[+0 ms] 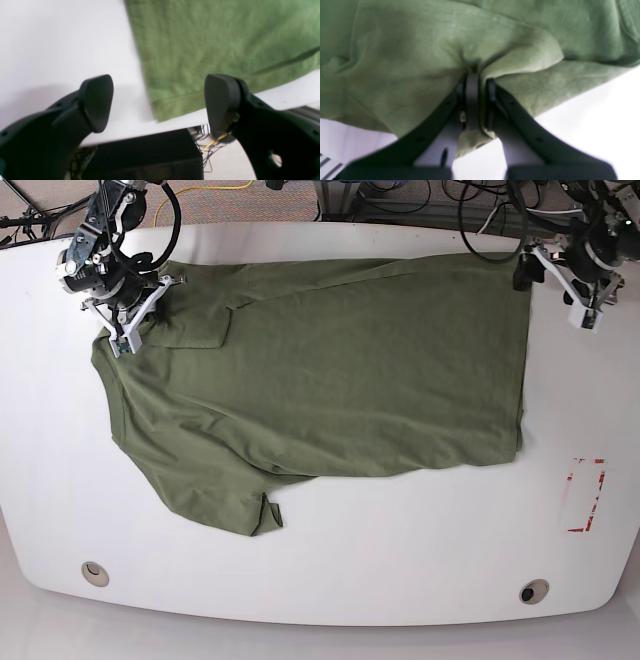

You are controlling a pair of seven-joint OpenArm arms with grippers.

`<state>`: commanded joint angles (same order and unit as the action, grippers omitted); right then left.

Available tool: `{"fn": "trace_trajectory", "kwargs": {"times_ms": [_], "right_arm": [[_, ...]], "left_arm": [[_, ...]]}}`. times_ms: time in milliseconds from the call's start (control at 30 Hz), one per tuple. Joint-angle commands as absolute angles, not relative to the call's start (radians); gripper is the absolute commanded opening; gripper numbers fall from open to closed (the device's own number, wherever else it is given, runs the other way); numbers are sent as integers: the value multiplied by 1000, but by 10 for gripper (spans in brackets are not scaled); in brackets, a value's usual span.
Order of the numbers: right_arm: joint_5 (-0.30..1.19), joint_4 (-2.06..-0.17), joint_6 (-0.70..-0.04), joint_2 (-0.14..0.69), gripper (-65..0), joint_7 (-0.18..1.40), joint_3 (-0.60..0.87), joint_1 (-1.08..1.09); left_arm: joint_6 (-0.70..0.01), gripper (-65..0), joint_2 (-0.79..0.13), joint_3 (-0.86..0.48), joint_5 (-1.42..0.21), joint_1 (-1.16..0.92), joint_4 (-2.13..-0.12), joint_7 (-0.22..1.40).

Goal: Fold the T-shirt properly
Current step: 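Slide both grippers along the shirt edges toward the collar to smooth it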

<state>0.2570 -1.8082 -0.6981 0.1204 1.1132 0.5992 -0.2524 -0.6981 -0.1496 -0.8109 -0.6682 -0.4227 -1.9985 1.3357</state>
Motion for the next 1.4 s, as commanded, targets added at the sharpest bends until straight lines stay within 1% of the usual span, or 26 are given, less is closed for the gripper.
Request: {"fn": "trace_trajectory", "kwargs": {"times_ms": [200,500,733,933,1133,1233,1400], "right_arm": [[257,-1810,-698,120,-618,1113,598,-251],[257,-1810,-698,120,-618,1115,598,-249],[257,-1810,-698,120,-618,1115,598,-251],[257,-1810,-698,120,-618,1115,599,-251],[257,-1810,-698,120,-618,1115,599,-251],[257,-1810,-698,120,-618,1115,599,-251],[257,-1810,-698,120,-618,1115,599,-251]], "left_arm": [[-698,-110,-154,-834,-670,-444,-1995,1342],[-698,-112,-165,-782,-665,-447,-1986,1342],[-698,-112,-163,-776,-602,-444,-1954,1340],[-698,-112,-163,-774,-590,-441,-1951,1340],[-698,-114,-165,-704,-565,-421,-1886,1340],[-698,-114,-163,-687,-530,-420,-1851,1339],[-698,-114,-153,-659,-521,-409,-1845,1316]]}}
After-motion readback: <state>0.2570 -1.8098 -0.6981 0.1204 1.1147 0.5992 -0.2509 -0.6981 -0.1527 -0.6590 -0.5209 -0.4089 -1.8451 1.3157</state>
